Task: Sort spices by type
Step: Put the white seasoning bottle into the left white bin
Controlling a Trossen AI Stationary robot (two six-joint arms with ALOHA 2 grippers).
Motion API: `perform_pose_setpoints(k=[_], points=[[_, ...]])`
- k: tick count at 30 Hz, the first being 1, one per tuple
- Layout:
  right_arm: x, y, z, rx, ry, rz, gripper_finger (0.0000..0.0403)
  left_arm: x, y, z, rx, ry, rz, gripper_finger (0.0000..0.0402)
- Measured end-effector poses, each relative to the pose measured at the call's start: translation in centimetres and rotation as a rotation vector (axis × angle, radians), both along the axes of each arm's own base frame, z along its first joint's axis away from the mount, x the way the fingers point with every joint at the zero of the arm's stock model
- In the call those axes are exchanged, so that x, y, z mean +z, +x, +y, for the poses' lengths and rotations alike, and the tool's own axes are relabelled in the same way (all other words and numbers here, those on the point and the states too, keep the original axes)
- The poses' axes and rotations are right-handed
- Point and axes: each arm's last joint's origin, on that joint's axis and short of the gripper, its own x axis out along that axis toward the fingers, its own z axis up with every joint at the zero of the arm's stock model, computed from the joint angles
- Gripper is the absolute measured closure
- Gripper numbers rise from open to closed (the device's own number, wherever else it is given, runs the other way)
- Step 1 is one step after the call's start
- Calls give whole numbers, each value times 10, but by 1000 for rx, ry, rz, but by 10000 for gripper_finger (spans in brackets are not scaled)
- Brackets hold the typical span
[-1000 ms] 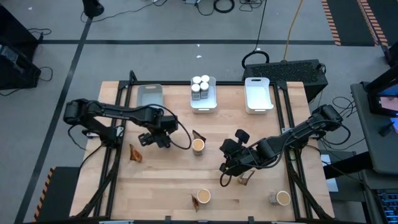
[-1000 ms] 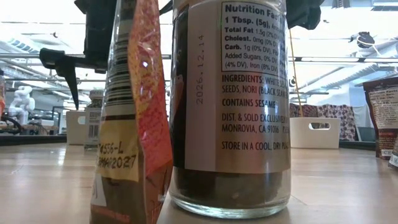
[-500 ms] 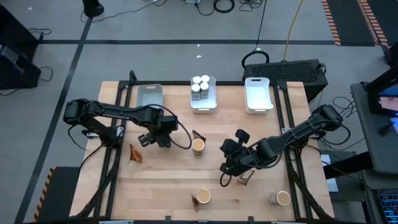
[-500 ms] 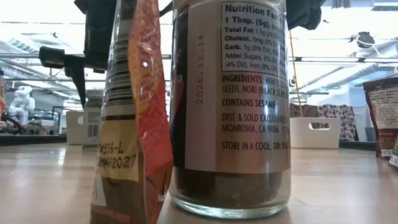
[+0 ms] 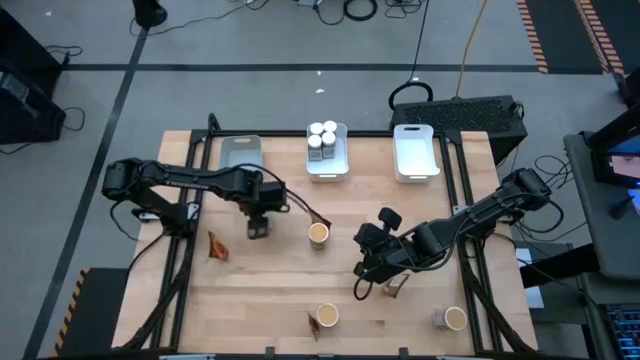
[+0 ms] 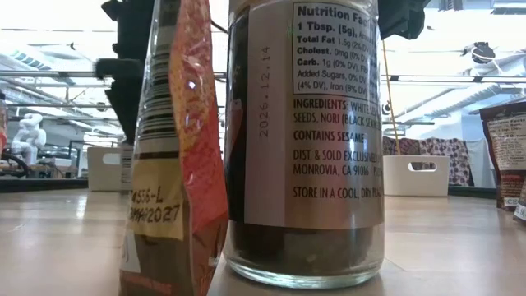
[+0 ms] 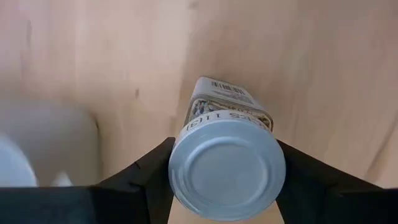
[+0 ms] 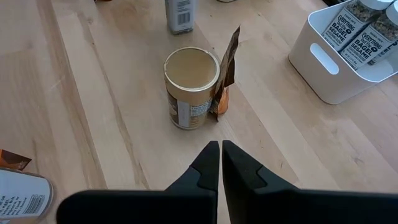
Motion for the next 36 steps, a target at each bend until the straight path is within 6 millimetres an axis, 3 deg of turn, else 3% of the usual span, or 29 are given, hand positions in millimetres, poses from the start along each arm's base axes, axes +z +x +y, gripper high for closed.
perform_pose_setpoints(k=[5,11,36], points=[[0,0,0,0,0,-1,403,0,0,6,519,-67,-11,176],[0,0,1,0,8,-9,403,1,3,6,843,-134,-42,175],[0,-4,10,-5,33,-20,403,1,4,6,845,-155,-41,173]])
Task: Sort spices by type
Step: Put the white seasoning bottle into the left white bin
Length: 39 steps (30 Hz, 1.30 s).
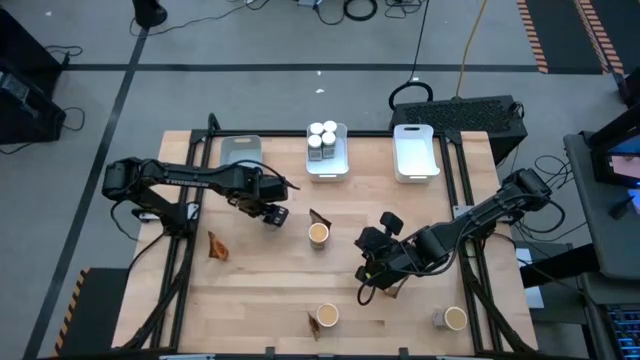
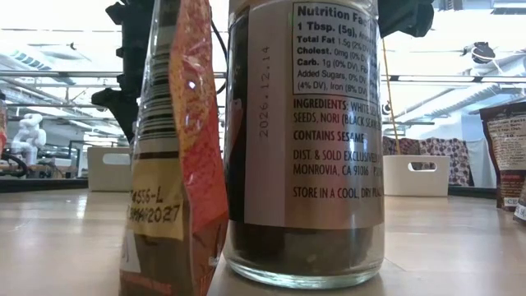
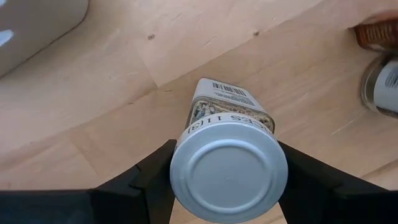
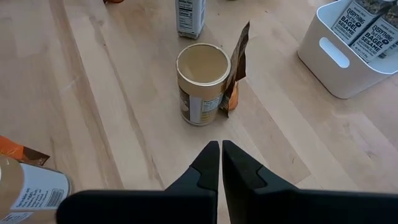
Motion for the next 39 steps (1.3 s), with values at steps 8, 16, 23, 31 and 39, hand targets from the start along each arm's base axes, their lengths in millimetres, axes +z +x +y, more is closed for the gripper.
perform_pose_setpoints(k=[8,16,23,31,39], points=[[0,-1,0,0,-4,7,403,0,0,1,-5,-33,-8,151],[-1,-1,-1,-4,-16,12,403,0,-2,3,-22,-61,7,90],[-1,-2,-2,-12,-36,11,403,12,4,4,-46,-46,-38,81],[-1,-3,-2,-12,-43,23,403,32,10,5,-336,24,-86,81],[-2,-4,-3,-13,-49,37,403,38,8,2,-967,174,-67,81]])
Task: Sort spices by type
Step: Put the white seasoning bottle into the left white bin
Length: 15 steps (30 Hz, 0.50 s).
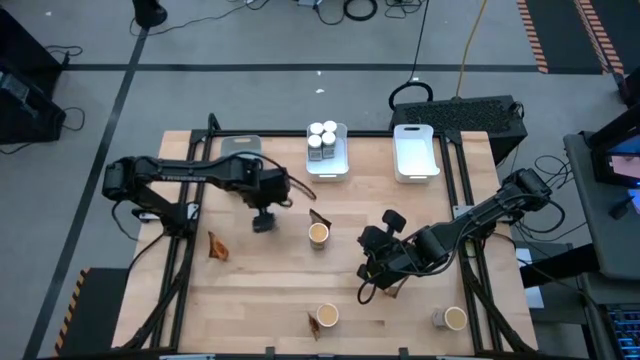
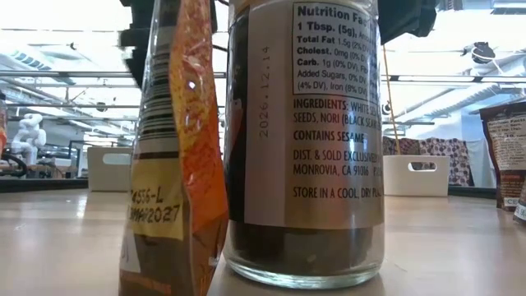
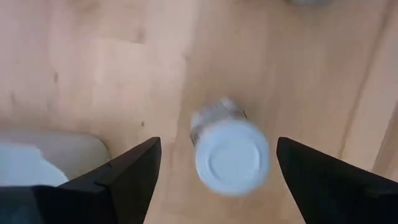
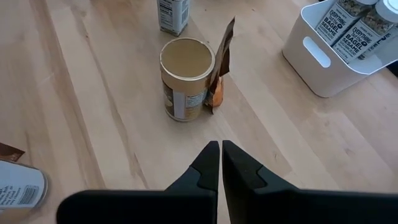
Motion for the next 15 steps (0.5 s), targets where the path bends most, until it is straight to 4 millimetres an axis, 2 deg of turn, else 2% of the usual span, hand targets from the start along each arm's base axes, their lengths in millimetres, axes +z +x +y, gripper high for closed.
perform_pose_setpoints(k=[8,11,15], points=[[-1,-2,-1,-23,6,13,403,-2,-12,-24,-732,66,106,82],[-1,-2,-1,-25,8,11,403,-2,-10,-27,-861,135,111,82],[-1,-2,-1,-25,8,12,403,-1,-5,-25,-880,253,98,82]])
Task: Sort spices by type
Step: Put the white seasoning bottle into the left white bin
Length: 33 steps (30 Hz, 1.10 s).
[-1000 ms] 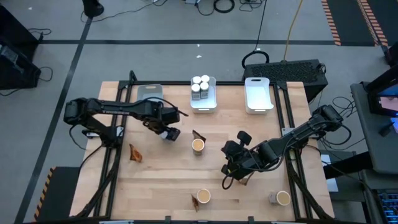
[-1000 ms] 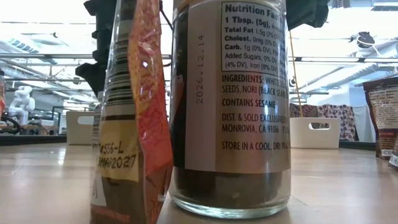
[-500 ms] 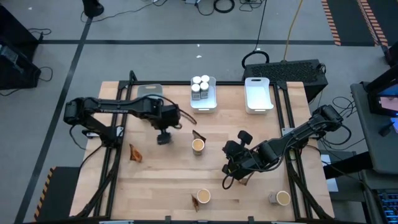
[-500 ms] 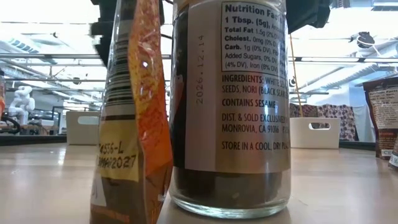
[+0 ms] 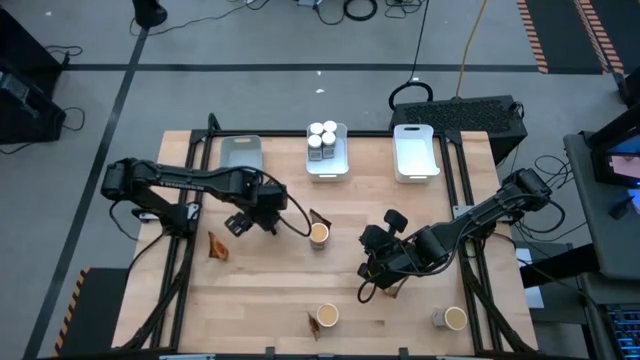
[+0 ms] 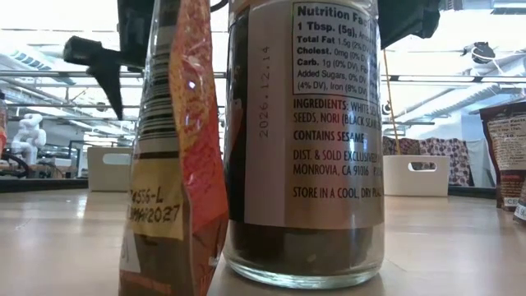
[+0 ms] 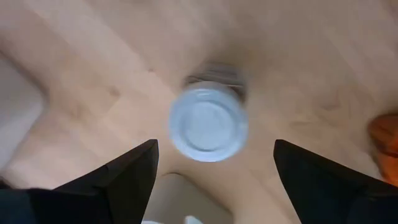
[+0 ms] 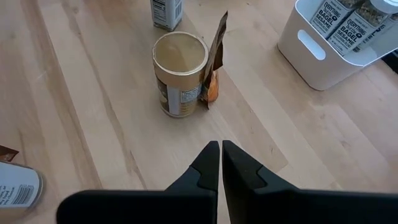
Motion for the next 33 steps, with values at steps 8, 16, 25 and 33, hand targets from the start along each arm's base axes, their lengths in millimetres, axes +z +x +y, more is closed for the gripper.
perform_pose_setpoints(k=[8,16,25,33], points=[[0,0,0,1,-2,0,403,-3,5,-1,-94,-57,-12,82],[0,0,0,-2,3,-1,403,-21,19,1,-128,-54,-11,82],[0,0,0,-10,15,1,403,-28,20,4,-145,-46,44,82],[-1,-1,0,-10,13,5,403,-28,19,12,-142,-43,44,82]])
